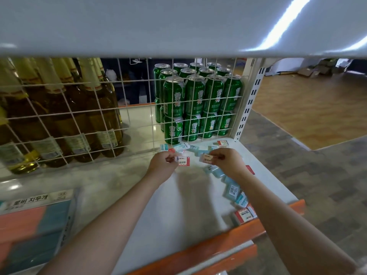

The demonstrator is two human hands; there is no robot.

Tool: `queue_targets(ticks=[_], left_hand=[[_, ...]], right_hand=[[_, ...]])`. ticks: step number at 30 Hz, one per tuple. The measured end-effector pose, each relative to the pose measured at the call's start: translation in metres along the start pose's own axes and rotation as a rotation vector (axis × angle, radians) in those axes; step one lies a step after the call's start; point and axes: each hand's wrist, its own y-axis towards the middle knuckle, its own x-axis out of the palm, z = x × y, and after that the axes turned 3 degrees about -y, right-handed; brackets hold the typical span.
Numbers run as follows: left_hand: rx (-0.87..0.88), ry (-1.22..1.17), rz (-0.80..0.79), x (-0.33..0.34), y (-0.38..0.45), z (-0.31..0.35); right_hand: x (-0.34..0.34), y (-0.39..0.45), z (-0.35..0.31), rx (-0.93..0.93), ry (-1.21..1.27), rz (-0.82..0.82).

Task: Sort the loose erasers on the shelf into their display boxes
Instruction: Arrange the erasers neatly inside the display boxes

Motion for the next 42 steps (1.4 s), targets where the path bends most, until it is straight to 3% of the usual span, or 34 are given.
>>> queue_targets(ticks=[9,22,31,42], left_hand=[[-0.08,-0.14,-0.059,-0.025,-0.018,-0.003],[-0.085,-0.074,0.0,-0.061,-0.052,-0.014],[0.033,0.198,0.177,-0.126,-0.082,-0.032],[0.065,0.391,0.176,-0.249,-0.128,-0.058]], right_hand=[[0.008,-0.023,-0.012,-0.054,0.077,-0.113],[0.032,-0.05,-0.047,-0.065,0.108,-0.107],[0.071,-0.072,-0.1,-0.09,0.191,-0.07],[0.147,-0.12,-0.202,-0.115,0.242,-0.096]])
